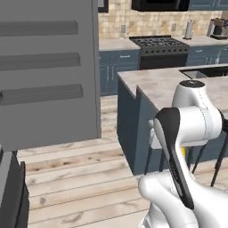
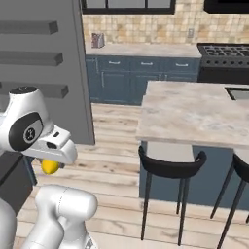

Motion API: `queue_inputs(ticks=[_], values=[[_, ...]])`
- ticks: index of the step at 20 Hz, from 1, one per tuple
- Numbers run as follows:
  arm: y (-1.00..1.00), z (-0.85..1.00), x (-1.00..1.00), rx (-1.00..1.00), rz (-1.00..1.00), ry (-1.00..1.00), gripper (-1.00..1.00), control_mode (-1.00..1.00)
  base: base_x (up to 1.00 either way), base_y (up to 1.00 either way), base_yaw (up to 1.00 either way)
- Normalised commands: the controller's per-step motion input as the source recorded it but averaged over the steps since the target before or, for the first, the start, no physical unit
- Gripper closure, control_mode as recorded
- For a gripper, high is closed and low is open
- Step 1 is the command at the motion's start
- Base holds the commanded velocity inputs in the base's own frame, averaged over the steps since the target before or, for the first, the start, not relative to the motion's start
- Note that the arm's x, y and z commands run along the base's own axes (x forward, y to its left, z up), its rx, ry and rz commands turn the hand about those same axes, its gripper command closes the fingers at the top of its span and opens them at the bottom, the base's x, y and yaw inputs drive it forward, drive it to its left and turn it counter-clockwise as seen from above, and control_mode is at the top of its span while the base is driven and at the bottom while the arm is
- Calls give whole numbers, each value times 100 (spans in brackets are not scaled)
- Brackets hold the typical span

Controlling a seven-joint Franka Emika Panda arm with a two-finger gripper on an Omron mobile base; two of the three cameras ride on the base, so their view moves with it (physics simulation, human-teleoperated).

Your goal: Retrieve a lemon from the fridge and place it on the cutting board with the fish.

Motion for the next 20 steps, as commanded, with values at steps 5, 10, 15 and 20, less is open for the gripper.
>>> queue_inputs(ticks=[5, 10, 15, 20], values=[[0, 0, 0, 0, 0, 0, 100, 100, 0, -100, -5], [0, 0, 0, 0, 0, 0, 100, 100, 0, -100, -8], [0, 0, 0, 0, 0, 0, 100, 100, 4, -100, -2], [0, 0, 0, 0, 0, 0, 100, 100, 18, -100, 0]])
